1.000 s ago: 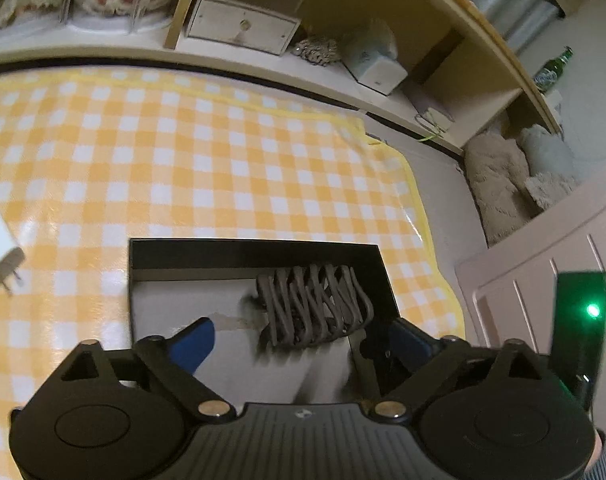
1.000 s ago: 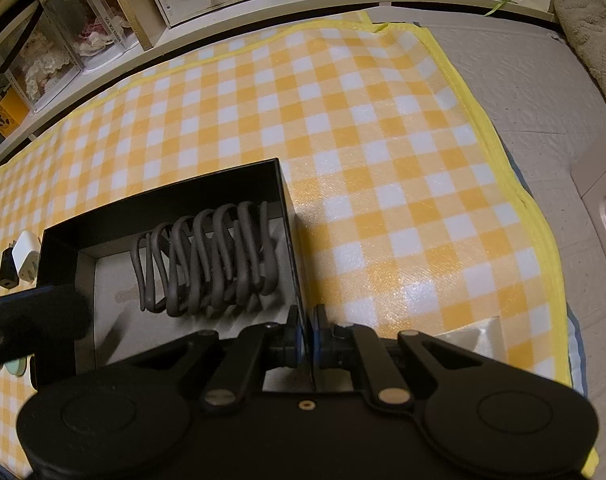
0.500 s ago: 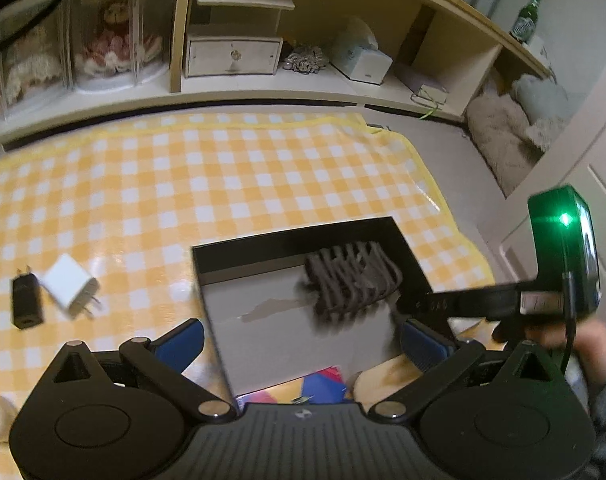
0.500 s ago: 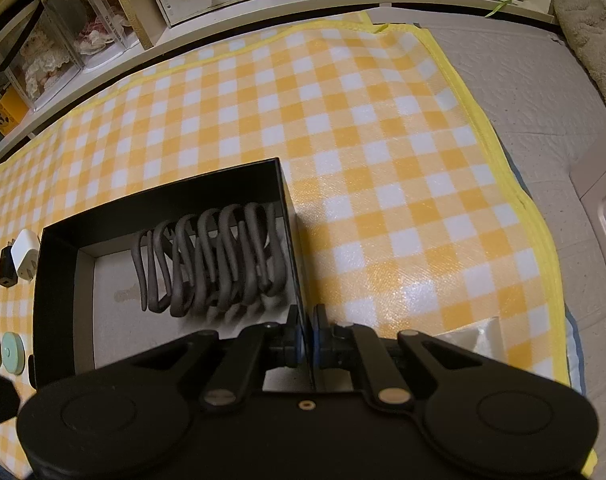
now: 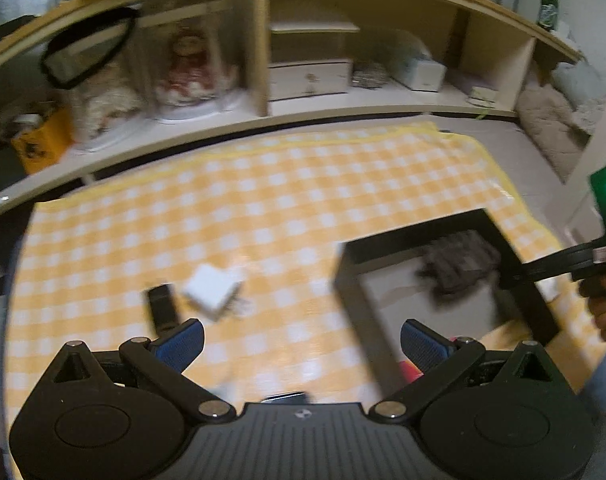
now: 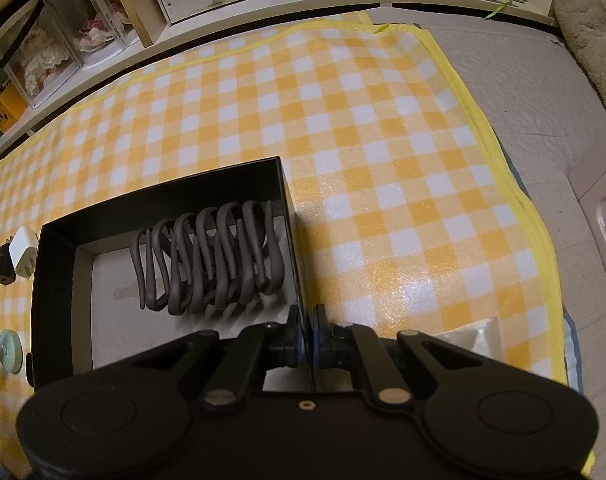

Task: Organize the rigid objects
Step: 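Open the left gripper and move it over the beige earbud case, then close the left gripper on the beige earbud case and lift it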

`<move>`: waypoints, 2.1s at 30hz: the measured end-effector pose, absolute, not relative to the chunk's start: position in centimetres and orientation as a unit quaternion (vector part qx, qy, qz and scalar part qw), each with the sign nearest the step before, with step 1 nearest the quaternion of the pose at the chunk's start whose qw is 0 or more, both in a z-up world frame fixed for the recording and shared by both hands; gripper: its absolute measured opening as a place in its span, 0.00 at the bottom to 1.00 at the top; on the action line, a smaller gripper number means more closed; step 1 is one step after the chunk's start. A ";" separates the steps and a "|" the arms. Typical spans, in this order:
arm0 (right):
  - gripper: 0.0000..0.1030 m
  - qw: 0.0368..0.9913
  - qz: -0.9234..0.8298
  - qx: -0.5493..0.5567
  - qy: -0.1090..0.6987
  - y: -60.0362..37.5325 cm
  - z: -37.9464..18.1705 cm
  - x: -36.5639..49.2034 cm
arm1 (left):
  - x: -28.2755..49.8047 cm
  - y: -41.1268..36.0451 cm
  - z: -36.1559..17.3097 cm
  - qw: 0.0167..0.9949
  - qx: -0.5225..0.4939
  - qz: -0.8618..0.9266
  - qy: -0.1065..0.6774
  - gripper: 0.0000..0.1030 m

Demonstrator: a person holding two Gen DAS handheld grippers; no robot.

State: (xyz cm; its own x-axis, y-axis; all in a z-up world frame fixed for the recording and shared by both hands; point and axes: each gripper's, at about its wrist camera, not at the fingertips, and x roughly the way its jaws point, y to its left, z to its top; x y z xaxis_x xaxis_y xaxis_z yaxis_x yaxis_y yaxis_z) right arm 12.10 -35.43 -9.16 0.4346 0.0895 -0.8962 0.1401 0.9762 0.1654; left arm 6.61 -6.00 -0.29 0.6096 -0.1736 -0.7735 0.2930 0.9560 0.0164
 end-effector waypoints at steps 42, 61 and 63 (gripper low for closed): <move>0.05 0.840 -0.015 0.105 0.533 -35.5 -9.2 12.0 | 10.7 9.2 -8.2 0.819 0.003 -0.067 0.570 0.75; 0.05 0.840 -0.016 0.104 0.533 -35.4 -9.1 12.1 | 10.2 7.9 -4.7 0.853 -0.009 -0.058 0.519 0.75; 0.05 0.840 -0.016 0.105 0.533 -35.4 -9.1 12.1 | 10.1 7.2 -3.9 0.860 -0.014 -0.065 0.507 0.75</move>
